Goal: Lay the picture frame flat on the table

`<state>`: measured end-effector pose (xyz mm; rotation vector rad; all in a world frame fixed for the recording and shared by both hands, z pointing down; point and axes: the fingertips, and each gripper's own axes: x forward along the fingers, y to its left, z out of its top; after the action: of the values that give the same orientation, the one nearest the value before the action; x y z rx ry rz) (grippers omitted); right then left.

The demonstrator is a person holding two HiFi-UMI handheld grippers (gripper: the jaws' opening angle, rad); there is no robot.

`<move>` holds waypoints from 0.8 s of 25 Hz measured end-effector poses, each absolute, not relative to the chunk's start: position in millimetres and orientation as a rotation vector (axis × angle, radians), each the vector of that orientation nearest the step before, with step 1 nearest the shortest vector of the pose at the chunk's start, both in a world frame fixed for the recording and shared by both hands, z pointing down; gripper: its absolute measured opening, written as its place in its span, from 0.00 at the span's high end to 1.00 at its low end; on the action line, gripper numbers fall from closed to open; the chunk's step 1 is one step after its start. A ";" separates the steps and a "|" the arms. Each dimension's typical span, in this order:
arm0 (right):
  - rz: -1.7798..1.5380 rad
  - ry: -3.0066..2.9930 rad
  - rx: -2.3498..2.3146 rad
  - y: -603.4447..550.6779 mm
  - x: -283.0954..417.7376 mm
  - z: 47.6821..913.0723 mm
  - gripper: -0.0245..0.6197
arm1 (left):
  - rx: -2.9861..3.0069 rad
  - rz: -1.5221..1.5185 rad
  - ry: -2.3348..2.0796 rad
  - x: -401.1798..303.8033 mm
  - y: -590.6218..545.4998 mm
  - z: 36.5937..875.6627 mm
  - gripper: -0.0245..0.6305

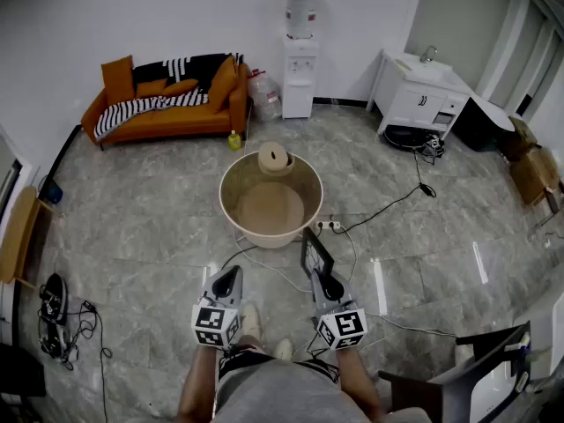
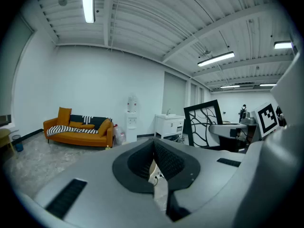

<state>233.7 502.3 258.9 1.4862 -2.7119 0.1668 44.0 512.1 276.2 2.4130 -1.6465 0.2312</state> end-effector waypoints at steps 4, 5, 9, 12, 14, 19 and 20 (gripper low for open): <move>0.187 -2.716 1.482 490.7 233.7 259.5 0.92 | 2.414 0.238 -1.645 44.2 499.4 274.2 0.94; 0.189 -2.715 1.481 486.5 232.9 259.6 0.91 | 2.415 0.240 -1.644 43.7 495.2 273.7 0.94; 0.201 -2.713 1.478 467.3 228.3 260.3 0.91 | 2.410 0.251 -1.642 40.6 476.3 274.3 0.94; 0.209 -2.715 1.474 448.1 221.9 262.3 0.91 | 2.405 0.254 -1.638 35.8 458.2 276.4 0.94; 0.211 -2.708 1.472 432.6 216.2 263.3 0.91 | 2.403 0.259 -1.635 30.9 443.0 277.1 0.94; 0.219 -2.695 1.482 391.5 196.9 265.0 0.91 | 2.410 0.261 -1.619 12.3 399.6 279.8 0.94; 0.221 -2.694 1.487 383.7 193.0 263.9 0.91 | 2.411 0.261 -1.613 8.3 391.0 279.9 0.94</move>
<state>193.0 383.7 263.9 1.4866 -2.6938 0.2205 8.3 391.0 279.9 2.4111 -1.6132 0.2611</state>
